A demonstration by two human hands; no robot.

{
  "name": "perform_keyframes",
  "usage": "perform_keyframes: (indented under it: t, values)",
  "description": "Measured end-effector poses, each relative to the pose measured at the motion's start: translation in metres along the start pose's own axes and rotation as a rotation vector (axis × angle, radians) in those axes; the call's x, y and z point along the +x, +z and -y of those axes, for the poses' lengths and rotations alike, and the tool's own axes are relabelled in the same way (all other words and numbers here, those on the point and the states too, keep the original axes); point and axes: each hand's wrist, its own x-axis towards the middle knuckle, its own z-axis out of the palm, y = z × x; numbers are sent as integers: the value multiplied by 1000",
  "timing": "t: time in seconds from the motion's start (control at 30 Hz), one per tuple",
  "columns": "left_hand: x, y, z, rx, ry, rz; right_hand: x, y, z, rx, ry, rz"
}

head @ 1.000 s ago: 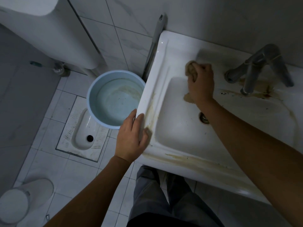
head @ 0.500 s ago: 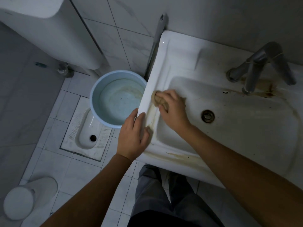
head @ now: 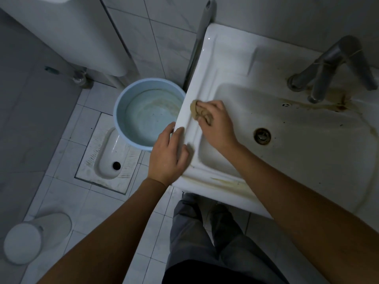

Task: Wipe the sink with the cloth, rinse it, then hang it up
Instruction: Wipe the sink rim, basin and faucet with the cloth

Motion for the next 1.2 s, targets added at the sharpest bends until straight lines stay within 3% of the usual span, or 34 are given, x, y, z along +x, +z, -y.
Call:
perform_keyframes:
  t: [0.13, 0.3, 0.4, 0.57, 0.7, 0.83, 1.0, 1.2]
  values:
    - [-2, -4, -3, -52, -29, -31, -27, 12, 9, -8, 16, 30]
    - [-17, -16, -1, -153, -130, -81, -99, 9, 10, -69, -96, 259]
    - [-42, -31, 13, -45, -107, -21, -120, 3, 8, -150, -171, 393]
    - [-72, -47, 27, 122, 15, 112, -129, -29, 9, -77, -45, 532]
    - [-74, -50, 33, 149, 48, 177, -119, -35, 23, -12, 81, 401]
    - [-73, -49, 39, 174, 89, 217, -93, -8, 46, 70, 72, 242]
    - [-72, -48, 48, 160, 122, 240, -118, 26, 51, -89, -64, 262]
    - [-68, -50, 47, 149, 173, 224, -149, -6, 24, -262, -128, 394]
